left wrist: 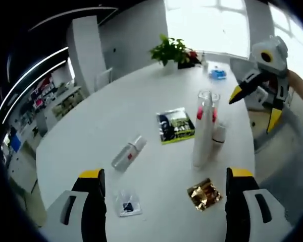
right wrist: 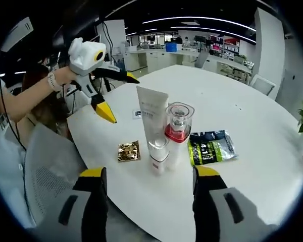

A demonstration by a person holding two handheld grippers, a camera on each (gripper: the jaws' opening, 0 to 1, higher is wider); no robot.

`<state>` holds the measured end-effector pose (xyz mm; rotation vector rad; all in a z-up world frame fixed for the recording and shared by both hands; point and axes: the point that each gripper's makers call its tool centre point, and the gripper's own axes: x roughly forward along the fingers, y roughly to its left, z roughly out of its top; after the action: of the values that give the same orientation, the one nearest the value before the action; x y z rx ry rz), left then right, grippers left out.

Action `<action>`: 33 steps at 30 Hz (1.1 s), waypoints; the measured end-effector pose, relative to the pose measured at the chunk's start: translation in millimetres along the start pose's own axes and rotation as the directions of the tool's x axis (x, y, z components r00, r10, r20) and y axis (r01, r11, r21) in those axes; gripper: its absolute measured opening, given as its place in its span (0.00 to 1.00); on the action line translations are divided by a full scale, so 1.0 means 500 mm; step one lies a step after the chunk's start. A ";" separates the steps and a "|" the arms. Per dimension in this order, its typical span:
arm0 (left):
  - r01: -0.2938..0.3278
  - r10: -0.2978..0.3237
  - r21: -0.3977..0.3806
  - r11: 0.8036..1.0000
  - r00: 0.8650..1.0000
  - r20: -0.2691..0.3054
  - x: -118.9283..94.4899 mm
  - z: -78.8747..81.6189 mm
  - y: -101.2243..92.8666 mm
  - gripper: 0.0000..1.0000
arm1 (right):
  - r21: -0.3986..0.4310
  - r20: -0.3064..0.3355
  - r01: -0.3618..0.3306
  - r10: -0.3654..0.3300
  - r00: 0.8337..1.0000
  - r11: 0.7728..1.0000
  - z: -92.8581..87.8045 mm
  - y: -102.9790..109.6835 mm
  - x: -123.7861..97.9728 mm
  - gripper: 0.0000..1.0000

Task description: Arrange the skincare products in the storage area until every visible bottle or jar stands upright without overlapping.

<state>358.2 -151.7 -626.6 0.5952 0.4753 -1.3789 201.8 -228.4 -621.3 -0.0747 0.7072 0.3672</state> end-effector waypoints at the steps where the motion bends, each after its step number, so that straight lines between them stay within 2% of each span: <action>1: 0.005 -0.005 0.011 1.000 1.000 -0.002 0.012 0.004 0.006 0.97 | 0.000 0.001 -0.003 0.003 1.000 1.000 0.000 0.001 0.001 0.67; 6: 0.017 -0.016 0.048 0.999 0.999 -0.029 0.050 0.004 0.029 0.96 | 0.029 0.005 -0.019 0.019 1.000 0.999 -0.003 0.003 0.005 0.62; 9: 0.038 -0.033 0.086 0.996 0.998 -0.061 0.076 -0.004 0.043 0.87 | 0.033 0.006 -0.026 0.026 1.000 0.999 -0.003 0.002 0.006 0.61; 12: 0.046 -0.039 0.091 0.995 0.996 -0.076 0.099 -0.008 0.062 0.86 | 0.041 0.010 -0.024 0.024 1.000 0.999 -0.002 -0.001 0.009 0.57; 19: 0.071 -0.057 0.128 0.989 0.993 -0.107 0.147 -0.014 0.113 0.74 | 0.067 0.023 -0.030 0.029 0.999 0.997 0.000 -0.004 0.012 0.49; 26: 0.085 -0.063 0.168 0.982 0.989 -0.132 0.190 -0.004 0.127 0.60 | 0.094 0.030 -0.037 0.034 0.999 0.995 0.002 -0.005 0.015 0.42; 27: 0.086 -0.062 0.176 0.981 0.988 -0.138 0.196 0.000 0.120 0.58 | 0.092 0.031 -0.033 0.031 0.999 0.995 0.004 -0.006 0.015 0.42; 31: 0.097 -0.068 0.182 0.979 0.985 -0.158 0.229 0.000 0.139 0.54 | 0.093 0.028 -0.031 0.029 0.999 0.995 0.008 -0.009 0.016 0.39; 33: 0.113 -0.081 0.179 0.977 0.981 -0.178 0.238 -0.002 0.128 0.53 | 0.096 0.028 -0.024 0.021 0.999 0.995 0.008 -0.013 0.017 0.38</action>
<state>438.1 -236.2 -695.5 0.8594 0.5194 -1.4836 212.5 -230.9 -623.9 0.0298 0.6985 0.3546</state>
